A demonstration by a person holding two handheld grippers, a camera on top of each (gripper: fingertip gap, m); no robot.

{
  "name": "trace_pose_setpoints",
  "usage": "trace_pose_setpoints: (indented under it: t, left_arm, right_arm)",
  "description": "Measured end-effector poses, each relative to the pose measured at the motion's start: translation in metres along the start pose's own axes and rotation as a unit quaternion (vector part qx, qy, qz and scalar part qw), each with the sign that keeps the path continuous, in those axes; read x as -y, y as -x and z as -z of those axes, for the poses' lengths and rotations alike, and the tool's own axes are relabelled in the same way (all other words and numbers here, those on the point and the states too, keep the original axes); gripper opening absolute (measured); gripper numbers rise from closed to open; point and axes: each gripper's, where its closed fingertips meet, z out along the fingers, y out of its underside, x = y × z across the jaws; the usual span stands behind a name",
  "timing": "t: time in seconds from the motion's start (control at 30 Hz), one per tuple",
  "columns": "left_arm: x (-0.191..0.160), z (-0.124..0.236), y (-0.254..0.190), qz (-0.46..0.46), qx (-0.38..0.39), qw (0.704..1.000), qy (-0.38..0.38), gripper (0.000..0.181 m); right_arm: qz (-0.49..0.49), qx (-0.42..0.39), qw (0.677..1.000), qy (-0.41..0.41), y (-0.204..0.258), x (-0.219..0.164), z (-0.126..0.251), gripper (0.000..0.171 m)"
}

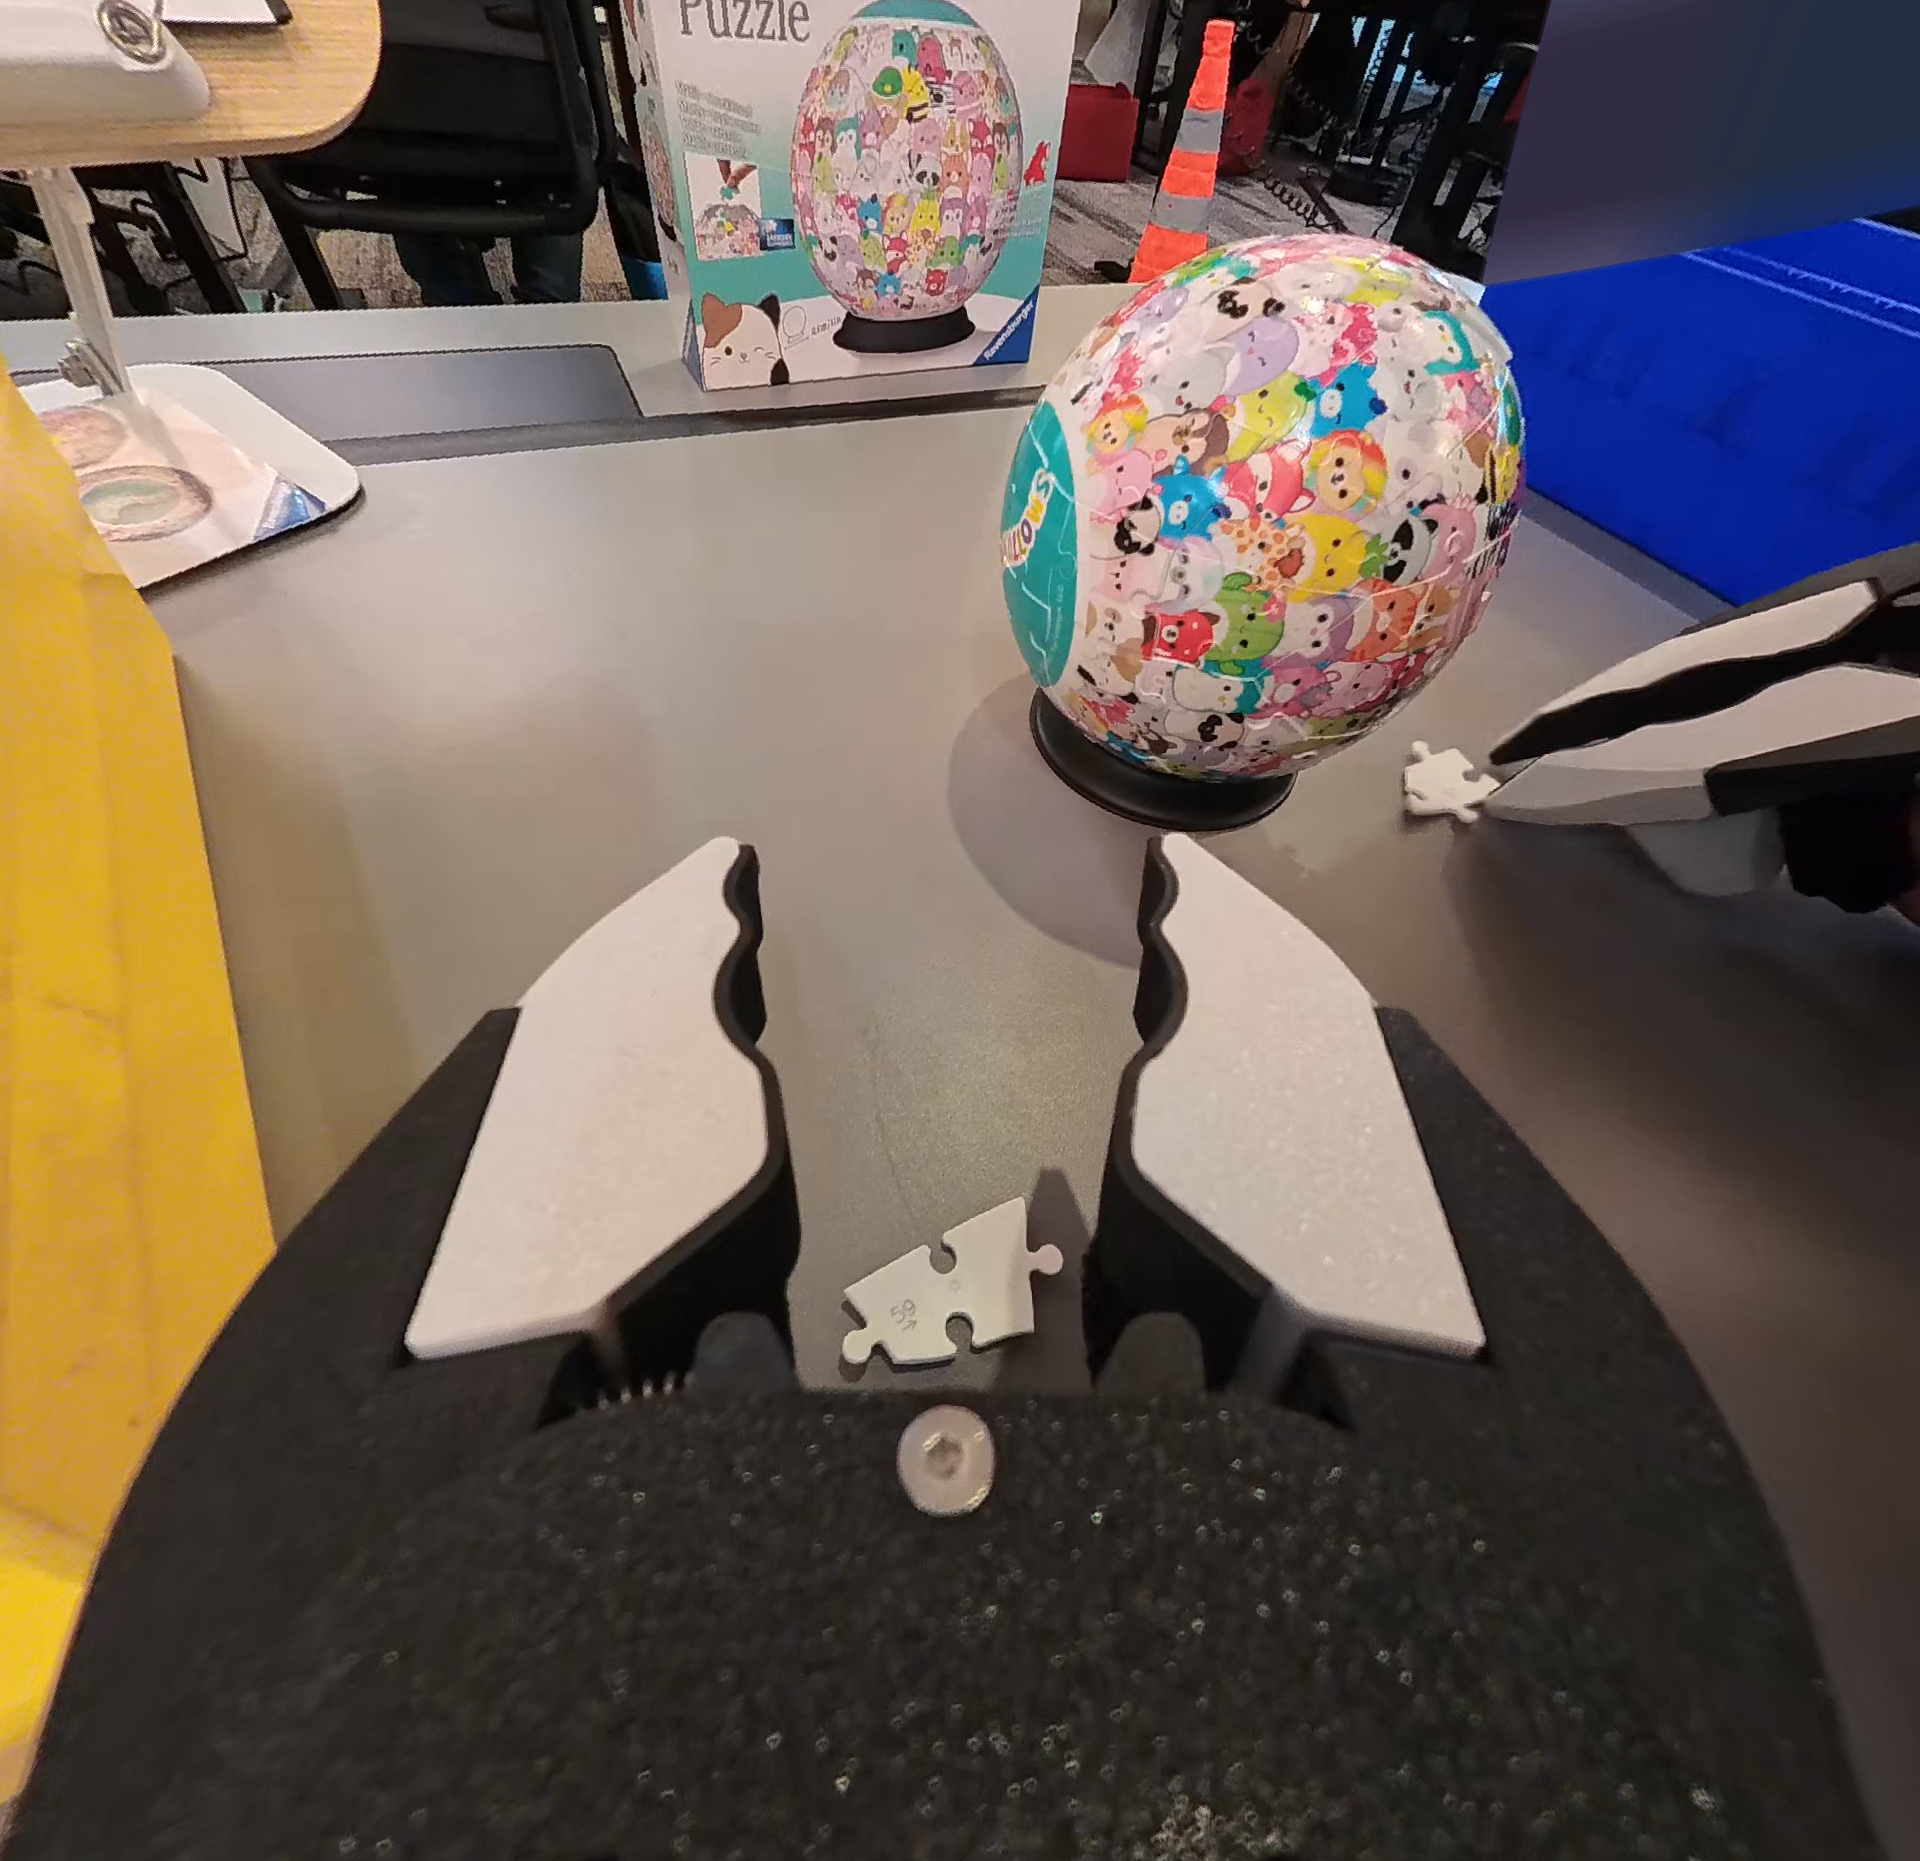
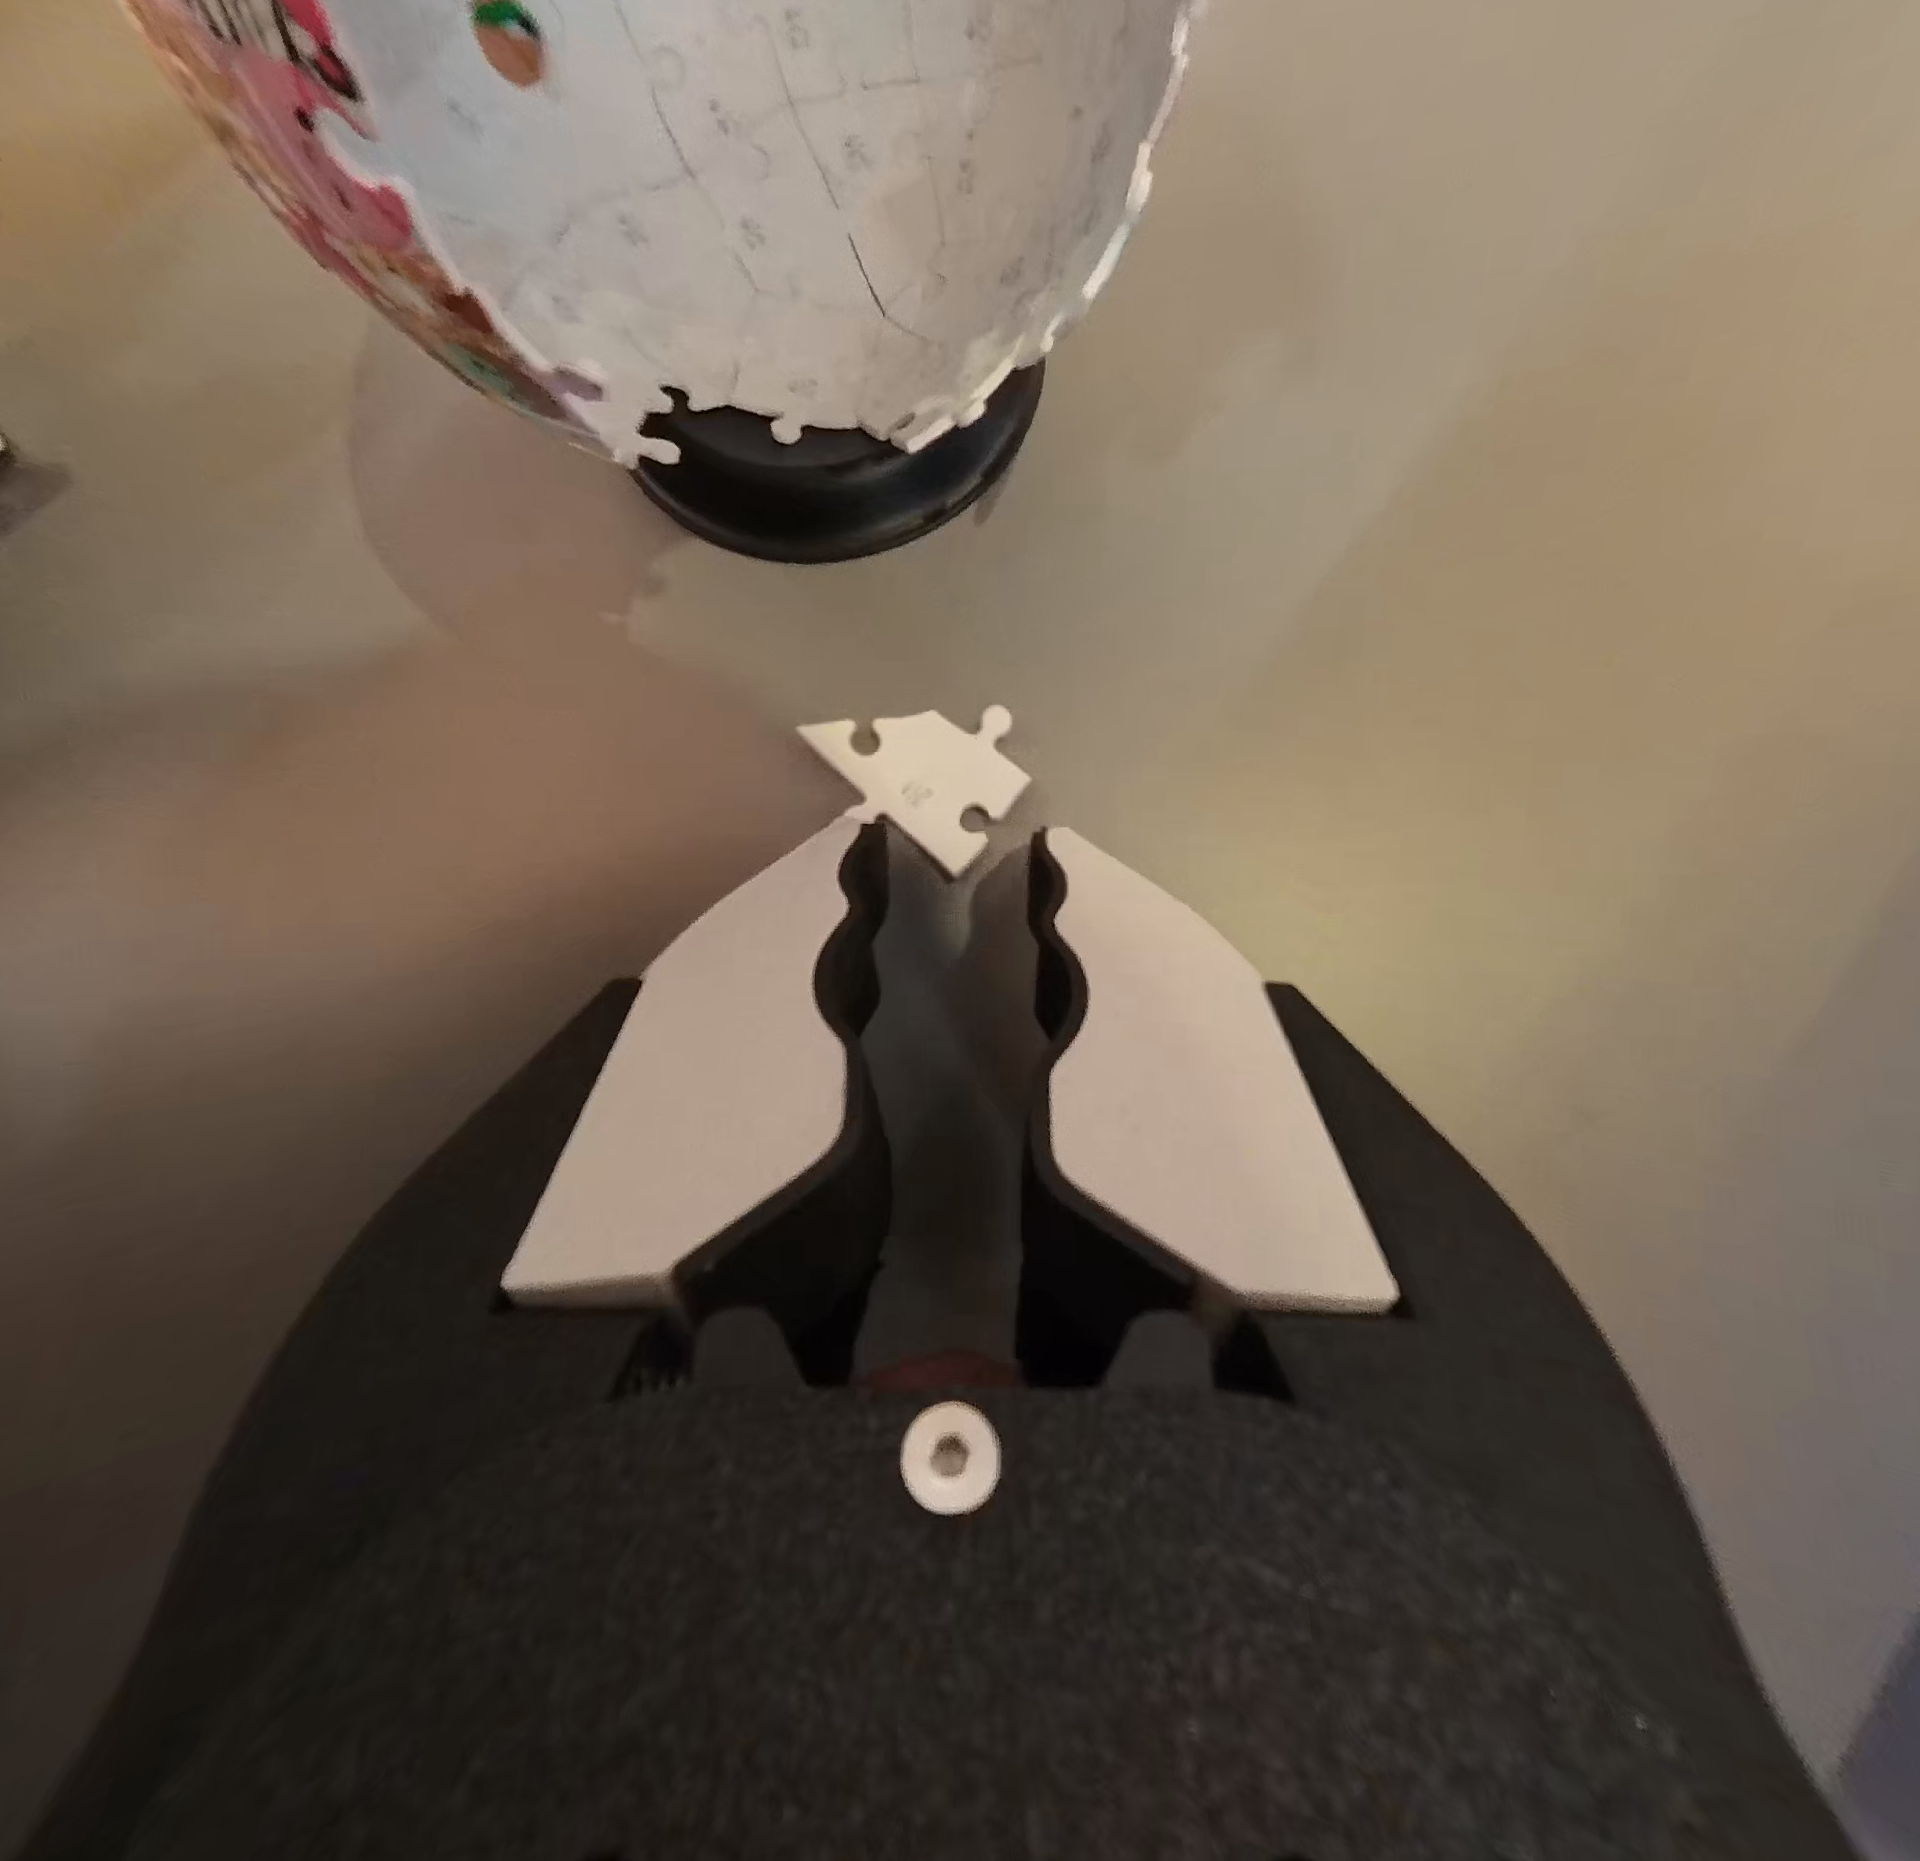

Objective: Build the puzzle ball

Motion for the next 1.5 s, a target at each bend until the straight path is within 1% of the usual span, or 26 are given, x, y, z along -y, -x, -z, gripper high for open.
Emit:
trace_pose_setpoints:
  t: [0.1,0.2,0.27,0.33,0.43,0.53,0.6,0.67,0.8,0.97,1.13,1.37,1.5]
  left_arm:
    - [0.000,0.000,0.000,0.000,0.000,1.000,-0.002,0.069]
    - [0.001,0.001,0.000,0.003,-0.001,1.000,-0.005,0.069]
    - [0.002,0.002,0.001,0.006,-0.003,1.000,-0.007,0.069]
    - [0.002,0.002,0.001,0.009,-0.004,1.000,-0.009,0.069]
    - [0.003,0.002,0.002,0.013,-0.006,1.000,-0.011,0.069]
    - [0.003,0.003,0.002,0.016,-0.007,1.000,-0.011,0.069]
    - [0.003,0.003,0.002,0.017,-0.008,1.000,-0.011,0.068]
    - [0.003,0.003,0.002,0.018,-0.008,1.000,-0.012,0.068]
    - [0.003,0.003,0.002,0.018,-0.009,1.000,-0.013,0.068]
    - [0.003,0.003,0.002,0.017,-0.009,1.000,-0.012,0.068]
    - [0.004,0.003,0.002,0.019,-0.009,1.000,-0.014,0.068]
    - [0.004,0.004,0.003,0.023,-0.010,1.000,-0.017,0.067]
    - [0.005,0.004,0.003,0.027,-0.011,0.999,-0.019,0.067]
  right_arm:
    - [0.010,0.006,1.000,0.005,-0.003,0.003,-0.004,0.030]
    - [-0.001,0.015,1.000,0.003,-0.003,0.004,-0.003,0.026]
    - [0.007,0.007,1.000,0.008,-0.003,0.003,-0.003,0.019]
    - [0.014,0.002,1.000,0.007,-0.004,0.002,-0.004,0.017]
    - [0.017,0.000,1.000,0.009,-0.004,0.003,-0.004,0.018]
    - [0.034,0.003,0.999,-0.006,0.001,0.009,0.002,0.022]
    - [0.035,0.017,0.999,-0.018,0.010,0.011,0.004,0.023]
    - [0.036,0.027,0.999,-0.013,0.017,0.008,0.001,0.023]
    - [0.062,-0.018,0.998,0.005,0.005,0.002,-0.003,0.023]
    - [0.064,-0.021,0.998,0.005,0.001,0.002,-0.004,0.022]
    - [0.100,-0.037,0.994,0.001,0.000,0.003,-0.004,0.011]
    - [0.164,-0.075,0.984,0.004,-0.001,0.006,-0.004,0.006]
    - [0.186,-0.082,0.979,-0.020,0.002,0.016,0.002,0.002]
